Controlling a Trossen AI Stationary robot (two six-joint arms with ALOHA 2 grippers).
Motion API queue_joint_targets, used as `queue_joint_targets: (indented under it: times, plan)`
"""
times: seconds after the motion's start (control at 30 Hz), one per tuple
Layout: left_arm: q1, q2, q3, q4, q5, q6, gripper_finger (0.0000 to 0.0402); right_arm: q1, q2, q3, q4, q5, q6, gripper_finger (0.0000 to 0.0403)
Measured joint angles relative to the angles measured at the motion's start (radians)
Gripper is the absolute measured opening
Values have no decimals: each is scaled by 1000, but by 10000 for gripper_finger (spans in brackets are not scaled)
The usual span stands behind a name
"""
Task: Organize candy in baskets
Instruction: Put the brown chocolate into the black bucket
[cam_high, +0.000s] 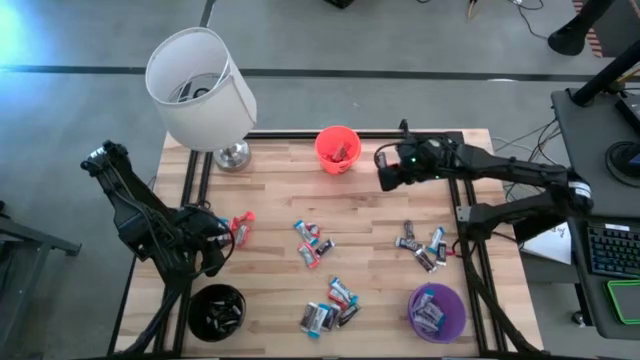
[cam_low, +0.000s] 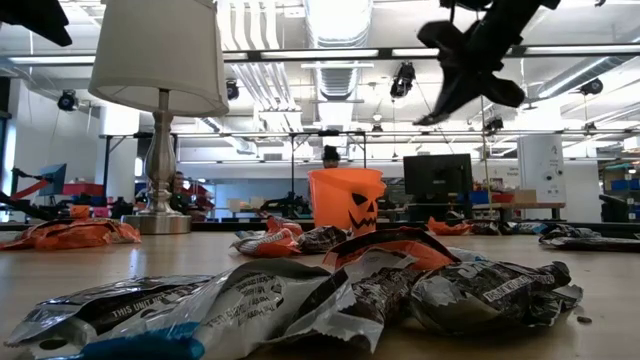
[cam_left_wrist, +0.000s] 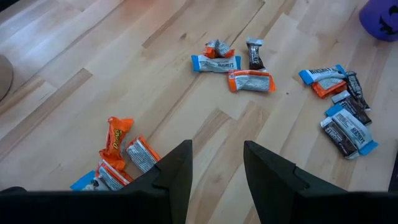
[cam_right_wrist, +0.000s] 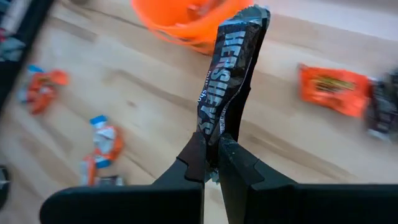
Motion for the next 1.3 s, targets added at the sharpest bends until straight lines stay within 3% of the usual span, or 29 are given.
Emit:
queue_joint_targets:
  times: [0.5,0.7,0.93,1.13,1.3]
  plan:
    - [0,0,0,102,-149,62,126,151,4,0,324,0,14,13]
    - [0,0,0,140,-159,82,148,172,4,0,408,1,13,13]
    - [12,0,0,331,-317,-5,185,226,56,0,541,-48,-59,13]
    - [47,1,0,586,-436,-62,178,276,121,0,679,-101,-124,13]
    - [85,1,0,780,-476,29,167,315,155,0,862,-173,-169,13]
